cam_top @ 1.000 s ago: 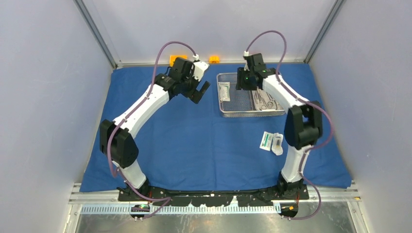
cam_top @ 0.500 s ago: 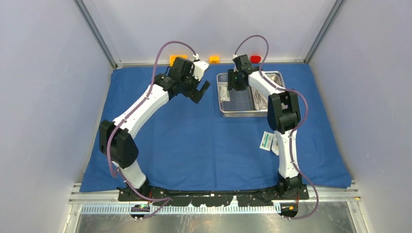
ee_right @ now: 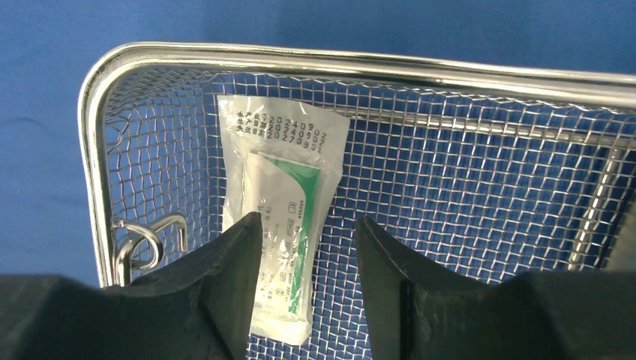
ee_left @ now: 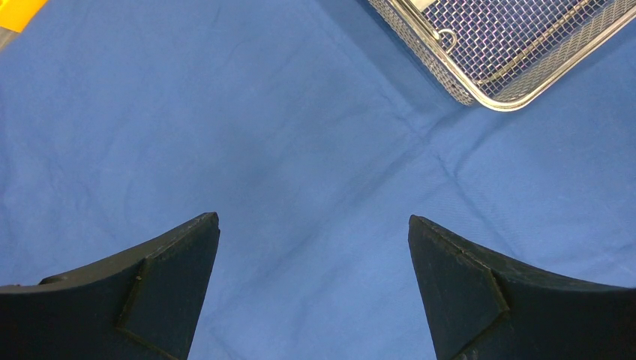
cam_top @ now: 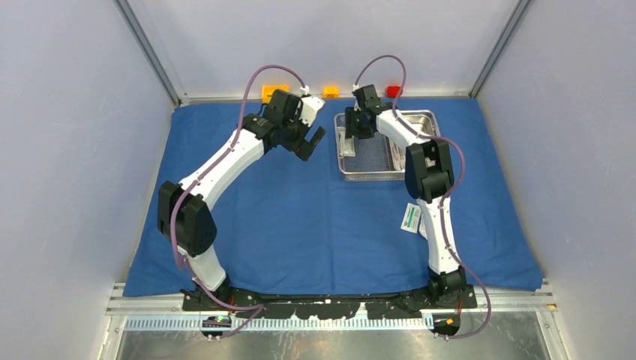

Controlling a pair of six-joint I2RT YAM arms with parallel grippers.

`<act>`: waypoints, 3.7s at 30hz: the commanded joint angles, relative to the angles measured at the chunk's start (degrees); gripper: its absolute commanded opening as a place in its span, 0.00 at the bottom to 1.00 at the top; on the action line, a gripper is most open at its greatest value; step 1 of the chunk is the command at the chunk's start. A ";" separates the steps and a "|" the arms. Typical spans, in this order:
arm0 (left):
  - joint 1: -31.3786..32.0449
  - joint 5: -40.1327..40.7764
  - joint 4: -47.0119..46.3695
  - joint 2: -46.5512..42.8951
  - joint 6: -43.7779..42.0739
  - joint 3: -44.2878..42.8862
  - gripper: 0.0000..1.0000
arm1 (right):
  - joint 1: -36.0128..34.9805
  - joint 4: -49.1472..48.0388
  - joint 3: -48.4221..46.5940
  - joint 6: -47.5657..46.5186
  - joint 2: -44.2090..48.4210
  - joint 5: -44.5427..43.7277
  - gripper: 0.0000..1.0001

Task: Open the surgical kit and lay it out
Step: Pick up the medical item from the container, then place the medical item in the surgical kit.

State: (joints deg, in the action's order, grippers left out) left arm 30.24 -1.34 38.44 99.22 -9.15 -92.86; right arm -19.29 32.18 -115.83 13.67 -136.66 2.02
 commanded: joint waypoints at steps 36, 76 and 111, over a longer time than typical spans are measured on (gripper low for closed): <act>-0.27 0.55 -2.46 -3.70 -1.12 0.60 1.00 | 0.87 -0.96 8.67 -0.15 16.92 -4.64 0.00; -0.62 7.10 -2.34 0.95 1.20 -0.60 1.00 | 7.69 0.31 70.17 14.25 59.08 -0.18 0.00; -0.65 5.67 1.30 1.37 2.15 -3.37 1.00 | 8.15 8.46 50.54 2.00 63.38 -1.79 0.68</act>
State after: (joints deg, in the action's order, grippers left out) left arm 29.91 4.93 38.46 102.61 -7.88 -93.51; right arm -11.40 40.91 -57.41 20.67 -75.22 1.52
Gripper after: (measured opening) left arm 0.996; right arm 0.644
